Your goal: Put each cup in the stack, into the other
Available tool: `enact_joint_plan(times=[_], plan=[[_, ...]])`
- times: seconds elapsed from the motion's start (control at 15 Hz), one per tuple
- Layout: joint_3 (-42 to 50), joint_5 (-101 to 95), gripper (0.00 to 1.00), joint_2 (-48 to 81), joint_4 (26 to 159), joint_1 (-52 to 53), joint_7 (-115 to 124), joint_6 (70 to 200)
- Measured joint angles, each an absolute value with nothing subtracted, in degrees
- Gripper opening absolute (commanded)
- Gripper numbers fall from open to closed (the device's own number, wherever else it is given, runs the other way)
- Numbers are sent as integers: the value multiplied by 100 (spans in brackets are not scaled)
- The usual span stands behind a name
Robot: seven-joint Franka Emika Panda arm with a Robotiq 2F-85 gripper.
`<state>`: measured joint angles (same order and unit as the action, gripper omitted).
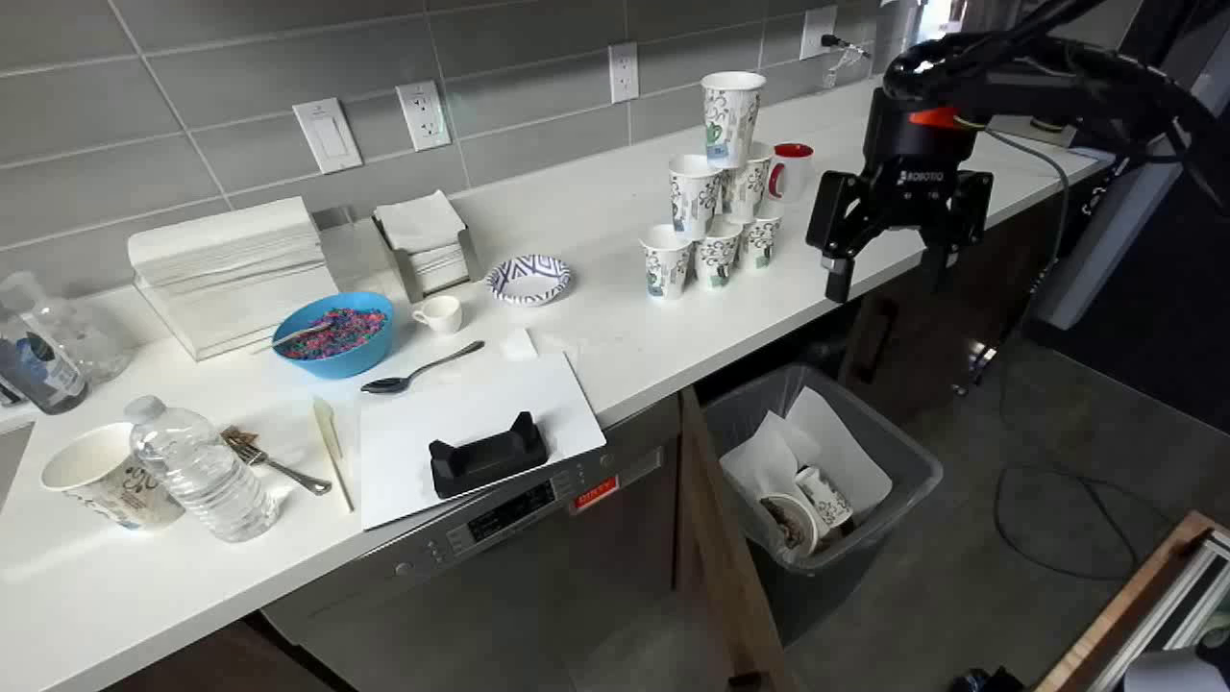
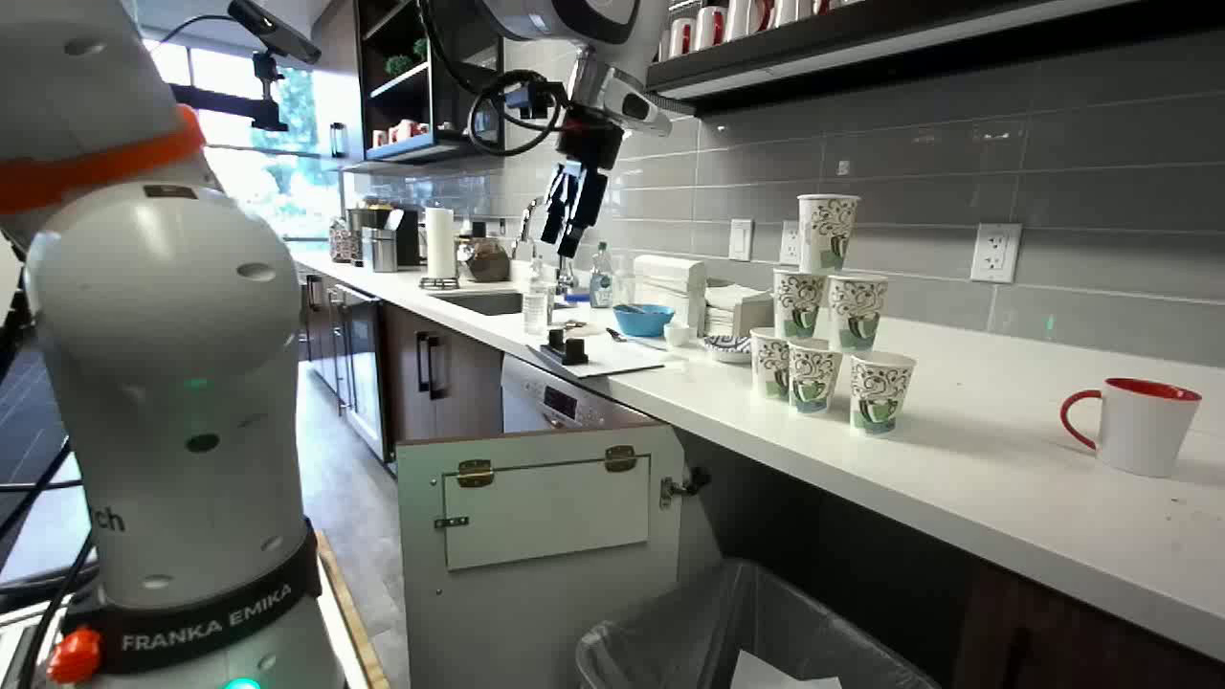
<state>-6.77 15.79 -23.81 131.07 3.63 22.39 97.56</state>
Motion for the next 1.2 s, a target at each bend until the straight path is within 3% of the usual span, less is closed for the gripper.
enact_joint_plan(times=[0.73,1.2], plan=[[-677,1579,100,-2383,13099,343,2255,9804],[-643,1258,100,-2436,12618,-170,2849,11297]])
